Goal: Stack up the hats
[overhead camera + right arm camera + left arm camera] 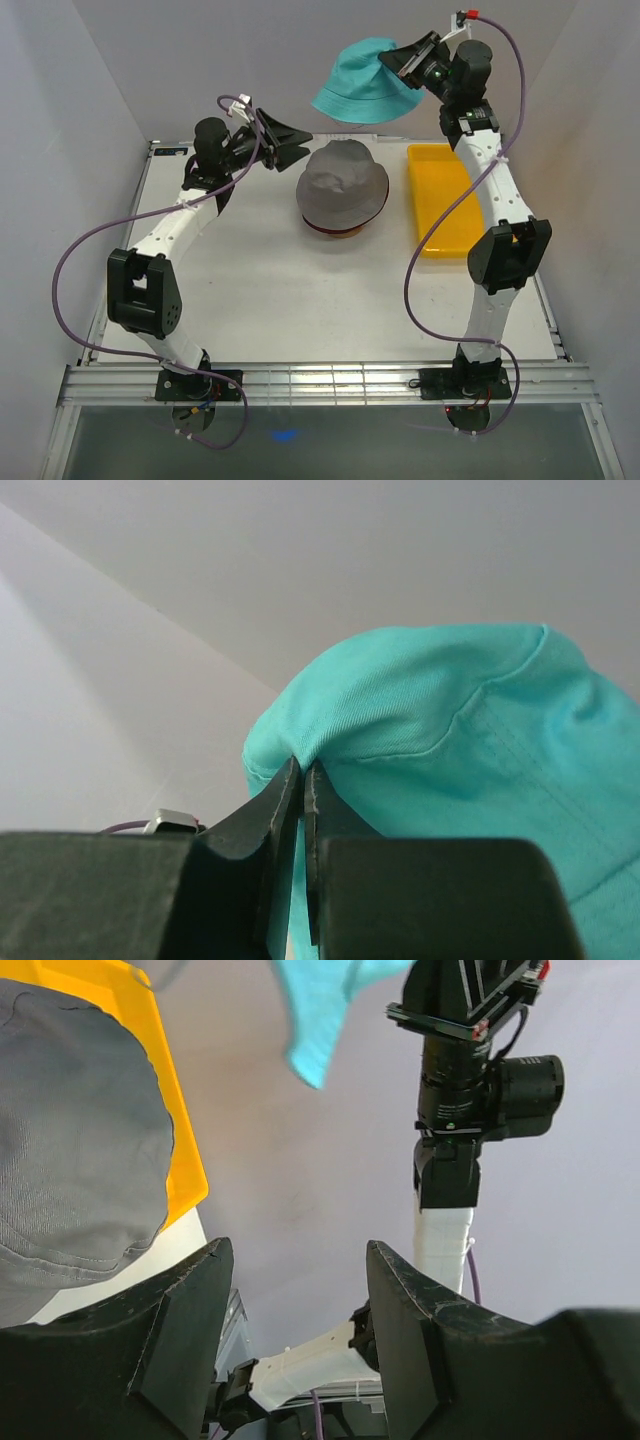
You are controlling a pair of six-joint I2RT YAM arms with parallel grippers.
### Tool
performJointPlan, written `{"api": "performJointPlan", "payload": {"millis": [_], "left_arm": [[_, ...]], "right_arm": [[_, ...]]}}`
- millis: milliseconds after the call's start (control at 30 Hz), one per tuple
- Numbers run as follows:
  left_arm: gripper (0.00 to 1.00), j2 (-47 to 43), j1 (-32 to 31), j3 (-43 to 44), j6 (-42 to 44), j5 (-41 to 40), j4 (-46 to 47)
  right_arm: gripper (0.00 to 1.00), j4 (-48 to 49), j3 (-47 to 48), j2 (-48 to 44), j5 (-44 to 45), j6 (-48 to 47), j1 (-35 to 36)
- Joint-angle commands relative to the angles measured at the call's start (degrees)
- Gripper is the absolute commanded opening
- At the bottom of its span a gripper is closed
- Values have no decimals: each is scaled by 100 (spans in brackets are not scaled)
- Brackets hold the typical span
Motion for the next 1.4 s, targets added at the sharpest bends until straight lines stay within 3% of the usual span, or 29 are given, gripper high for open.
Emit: {"api": "performJointPlan", "payload": {"millis": [0, 300, 1367], "left_arm": [[66, -509, 127, 106, -70, -57, 140], [66, -931, 435, -131, -52, -109, 87], [65, -887, 523, -614, 123, -109, 87]], "right_arm": [[8, 407, 454, 159, 369, -101, 324], [8, 521, 51, 221, 317, -163, 668], [8, 627, -2621, -1528, -500, -427, 897]]}}
